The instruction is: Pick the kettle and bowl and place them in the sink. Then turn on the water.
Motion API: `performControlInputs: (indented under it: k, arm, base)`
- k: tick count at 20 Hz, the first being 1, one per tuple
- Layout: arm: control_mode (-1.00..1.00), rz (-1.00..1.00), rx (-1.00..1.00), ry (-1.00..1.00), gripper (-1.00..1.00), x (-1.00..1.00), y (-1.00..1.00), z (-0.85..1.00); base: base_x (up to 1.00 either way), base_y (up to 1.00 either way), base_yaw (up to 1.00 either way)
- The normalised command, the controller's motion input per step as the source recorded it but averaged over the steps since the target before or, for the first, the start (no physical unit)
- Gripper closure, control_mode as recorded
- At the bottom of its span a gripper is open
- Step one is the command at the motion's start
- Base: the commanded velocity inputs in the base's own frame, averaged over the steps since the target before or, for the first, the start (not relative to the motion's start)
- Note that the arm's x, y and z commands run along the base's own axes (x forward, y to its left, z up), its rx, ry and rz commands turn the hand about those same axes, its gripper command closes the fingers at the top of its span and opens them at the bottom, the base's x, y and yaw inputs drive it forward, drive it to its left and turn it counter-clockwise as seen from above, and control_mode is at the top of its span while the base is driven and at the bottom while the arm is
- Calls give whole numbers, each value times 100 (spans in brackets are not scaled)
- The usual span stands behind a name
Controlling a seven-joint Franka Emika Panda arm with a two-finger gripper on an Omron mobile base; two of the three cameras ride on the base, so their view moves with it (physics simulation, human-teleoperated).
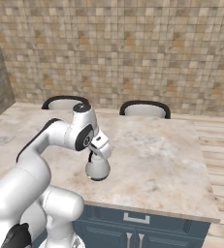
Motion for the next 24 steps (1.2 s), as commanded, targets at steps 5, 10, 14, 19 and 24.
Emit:
performControlInputs:
  k: [5, 10, 14, 19, 24]
  arm:
    - [-100, 0, 0, 0, 100, 0, 0, 53]
    - [-100, 0, 0, 0, 100, -1, -1, 66]
    - [-100, 0, 0, 0, 100, -11, 0, 64]
    - [-100, 0, 0, 0, 100, -22, 0, 50]
    - [-100, 0, -1, 0, 100, -21, 0, 20]
  base:
    - [0, 0, 0]
    - [0, 0, 0]
    - [0, 0, 0]
    - [0, 0, 0]
    - [0, 0, 0]
